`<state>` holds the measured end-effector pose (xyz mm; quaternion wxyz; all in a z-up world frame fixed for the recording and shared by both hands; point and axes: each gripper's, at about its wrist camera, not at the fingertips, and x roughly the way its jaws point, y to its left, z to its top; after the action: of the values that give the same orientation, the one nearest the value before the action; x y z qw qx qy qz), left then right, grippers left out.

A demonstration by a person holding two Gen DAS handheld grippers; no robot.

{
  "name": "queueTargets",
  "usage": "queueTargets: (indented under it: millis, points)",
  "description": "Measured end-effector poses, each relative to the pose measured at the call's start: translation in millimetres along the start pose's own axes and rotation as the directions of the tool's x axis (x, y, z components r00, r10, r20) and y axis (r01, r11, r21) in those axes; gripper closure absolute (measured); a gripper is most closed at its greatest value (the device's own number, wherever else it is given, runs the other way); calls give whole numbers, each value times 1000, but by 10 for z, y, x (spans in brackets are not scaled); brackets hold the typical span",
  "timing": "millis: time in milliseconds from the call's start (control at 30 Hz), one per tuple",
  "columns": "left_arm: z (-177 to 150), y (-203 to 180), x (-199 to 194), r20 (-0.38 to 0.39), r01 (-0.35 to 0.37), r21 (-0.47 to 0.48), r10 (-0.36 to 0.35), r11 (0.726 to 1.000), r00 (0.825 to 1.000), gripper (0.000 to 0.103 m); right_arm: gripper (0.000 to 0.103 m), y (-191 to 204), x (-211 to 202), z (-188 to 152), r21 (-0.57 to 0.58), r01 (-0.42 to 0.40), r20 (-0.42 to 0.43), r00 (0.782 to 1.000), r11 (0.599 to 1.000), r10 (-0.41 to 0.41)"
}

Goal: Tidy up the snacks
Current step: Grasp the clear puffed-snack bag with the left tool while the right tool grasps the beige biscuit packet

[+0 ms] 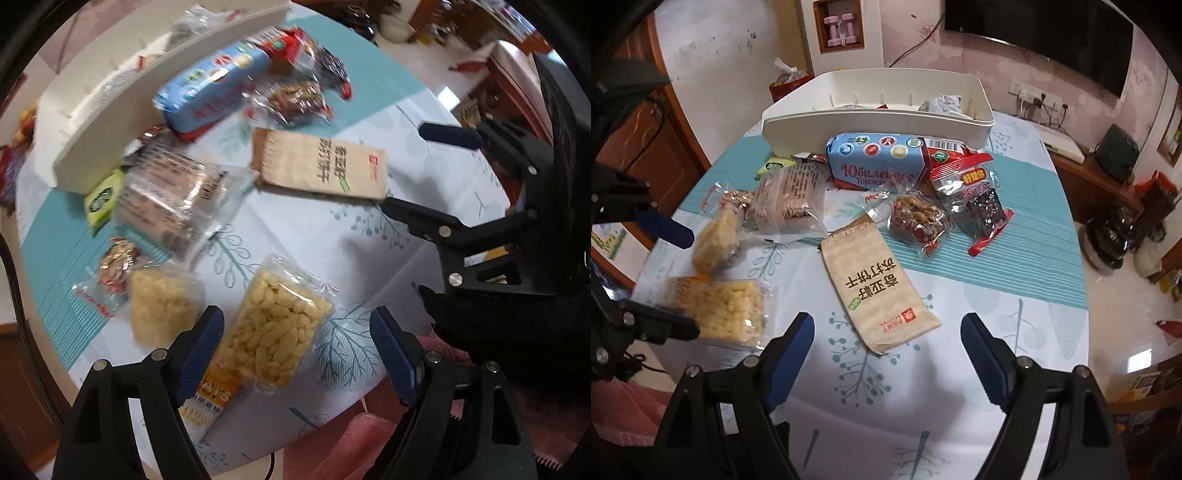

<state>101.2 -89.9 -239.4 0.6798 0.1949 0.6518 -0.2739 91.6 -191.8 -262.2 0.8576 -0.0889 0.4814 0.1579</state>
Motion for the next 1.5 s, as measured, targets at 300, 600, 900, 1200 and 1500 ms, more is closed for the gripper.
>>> queueTargets:
  millis: [300, 600, 900, 1200, 1500]
  points:
    - [-56, 17, 424, -104, 14, 50, -9, 999, 995, 23, 21, 150, 285, -41, -50, 49, 6, 999, 998, -49]
    - [-7, 80, 667, -135, -2, 11, 4, 1000, 991, 23, 21, 186, 493, 3, -63, 40, -8, 999, 997, -40]
    - [3, 118, 890, -163, 17, -26, -21, 1000, 986, 23, 21, 82, 624, 60, -50, 20, -30, 999, 999, -21]
    - [12, 190, 912, -171, 24, -62, -34, 998, 985, 24, 21, 56, 715, 169, -64, -5, -34, 999, 998, 3]
    - [15, 425, 761, -151, 24, -90, -38, 996, 988, 32, 24, 62, 765, 252, -66, -3, -56, 998, 998, -1]
